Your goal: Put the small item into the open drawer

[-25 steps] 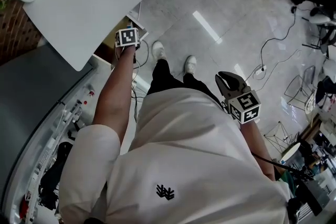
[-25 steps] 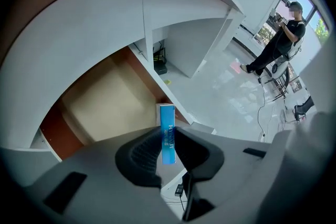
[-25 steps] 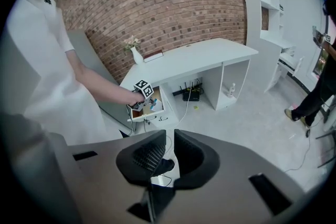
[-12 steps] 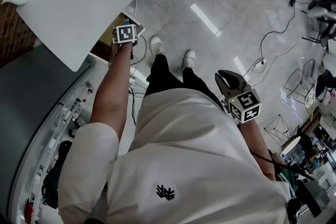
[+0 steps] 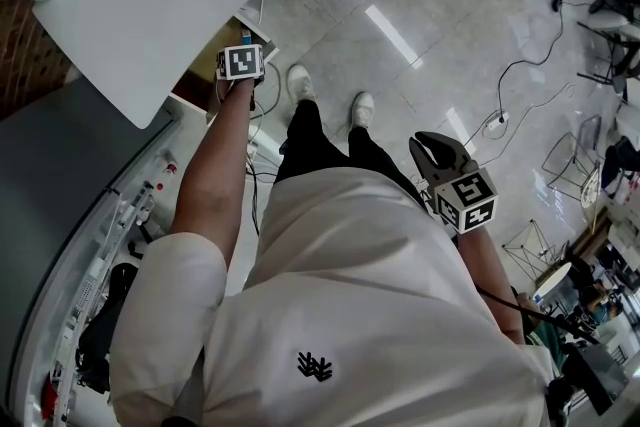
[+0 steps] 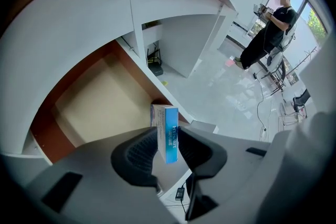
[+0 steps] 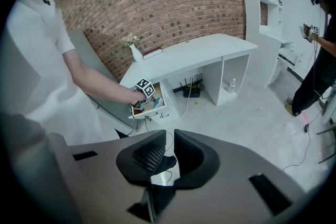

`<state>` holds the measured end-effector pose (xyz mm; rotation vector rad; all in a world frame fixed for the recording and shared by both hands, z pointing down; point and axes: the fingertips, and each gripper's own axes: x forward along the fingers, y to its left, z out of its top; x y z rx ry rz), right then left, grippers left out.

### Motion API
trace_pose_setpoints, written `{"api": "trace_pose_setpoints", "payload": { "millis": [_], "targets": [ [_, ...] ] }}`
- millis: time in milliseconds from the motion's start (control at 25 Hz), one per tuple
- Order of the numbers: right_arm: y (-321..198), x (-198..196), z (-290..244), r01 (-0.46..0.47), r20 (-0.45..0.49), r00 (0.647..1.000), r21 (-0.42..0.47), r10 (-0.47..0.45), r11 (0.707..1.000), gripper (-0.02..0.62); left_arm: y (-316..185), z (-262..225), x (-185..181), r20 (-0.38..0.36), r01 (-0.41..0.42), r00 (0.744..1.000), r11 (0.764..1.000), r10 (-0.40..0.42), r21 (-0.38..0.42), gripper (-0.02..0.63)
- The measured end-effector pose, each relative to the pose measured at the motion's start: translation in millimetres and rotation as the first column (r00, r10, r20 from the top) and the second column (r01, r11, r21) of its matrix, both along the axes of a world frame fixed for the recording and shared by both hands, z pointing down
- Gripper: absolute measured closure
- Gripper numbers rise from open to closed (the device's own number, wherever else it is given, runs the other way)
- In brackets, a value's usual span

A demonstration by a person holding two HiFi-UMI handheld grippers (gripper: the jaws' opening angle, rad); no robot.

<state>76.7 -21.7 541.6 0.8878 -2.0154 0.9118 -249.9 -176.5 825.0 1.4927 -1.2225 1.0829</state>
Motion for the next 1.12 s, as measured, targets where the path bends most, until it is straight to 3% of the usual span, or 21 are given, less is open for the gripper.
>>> {"api": "trace_pose_setpoints", "payload": {
  "millis": [360, 640, 1120],
  "targets": [
    [1.8, -0.6, -3.8, 0.016, 0.008, 1.0, 0.013, -0.016, 1.0, 0.523, 8.1, -7.2, 0.5, -0.006, 0.007, 1.0, 1.0, -0.007, 0.007, 0.465],
    [0.2, -4.6, -5.2, 0.044, 0.025, 0.999, 0.036, -0.045, 0.998, 0.523, 8.5, -28.7, -0.2, -0.001, -0.009, 1.0, 0.998, 0.009, 0.059, 0.465],
    [-10.5, -0.9, -25.6, 0.205, 0.1, 0.97, 0.133, -0.219, 0.97, 0.534, 63.0, -110.7, 30.1, -0.079, 0.065, 0.996, 0.981, -0.051, 0.183, 0.466]
  ]
}}
